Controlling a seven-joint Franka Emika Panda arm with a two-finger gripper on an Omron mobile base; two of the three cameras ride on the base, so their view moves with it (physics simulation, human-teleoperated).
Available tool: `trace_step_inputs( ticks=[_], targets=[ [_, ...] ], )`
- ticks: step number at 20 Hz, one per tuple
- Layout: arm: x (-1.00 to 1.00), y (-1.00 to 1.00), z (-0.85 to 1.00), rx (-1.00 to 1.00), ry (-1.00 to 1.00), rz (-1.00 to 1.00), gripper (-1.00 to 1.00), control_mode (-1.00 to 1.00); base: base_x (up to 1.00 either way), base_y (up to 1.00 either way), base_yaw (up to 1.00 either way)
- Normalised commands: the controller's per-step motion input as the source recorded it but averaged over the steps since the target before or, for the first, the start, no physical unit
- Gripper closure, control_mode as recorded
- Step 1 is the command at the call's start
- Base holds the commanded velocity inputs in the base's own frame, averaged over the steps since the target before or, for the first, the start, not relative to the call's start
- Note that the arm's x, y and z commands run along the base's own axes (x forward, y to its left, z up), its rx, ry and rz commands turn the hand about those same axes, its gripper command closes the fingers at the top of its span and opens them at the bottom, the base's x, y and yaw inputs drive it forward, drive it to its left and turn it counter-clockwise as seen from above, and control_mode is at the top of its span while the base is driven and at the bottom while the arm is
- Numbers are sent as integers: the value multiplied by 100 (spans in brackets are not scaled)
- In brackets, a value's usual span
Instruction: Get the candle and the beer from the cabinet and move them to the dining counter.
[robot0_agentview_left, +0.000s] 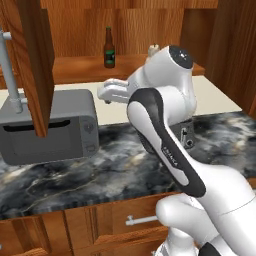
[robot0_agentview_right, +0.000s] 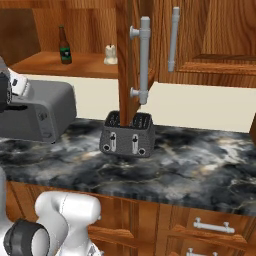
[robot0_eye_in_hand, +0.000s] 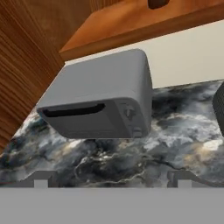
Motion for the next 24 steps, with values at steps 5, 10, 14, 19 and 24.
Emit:
trace_step_inputs(
  ticks=[5, 10, 14, 19, 24],
  targets=[
    [0, -99, 8, -18, -6, -17, -100, -100, 0, 0, 0],
    [2, -87, 23, -18, -2, -10, -100, -100, 0, 0, 0],
    [18, -78, 28, -12, -6, -7, -100, -100, 0, 0, 0],
    [49, -60, 33, -6, -4, -2, -100, -100, 0, 0, 0],
    [62, -25, 20, -1, -5, 0, -100, -100, 0, 0, 0]
  ],
)
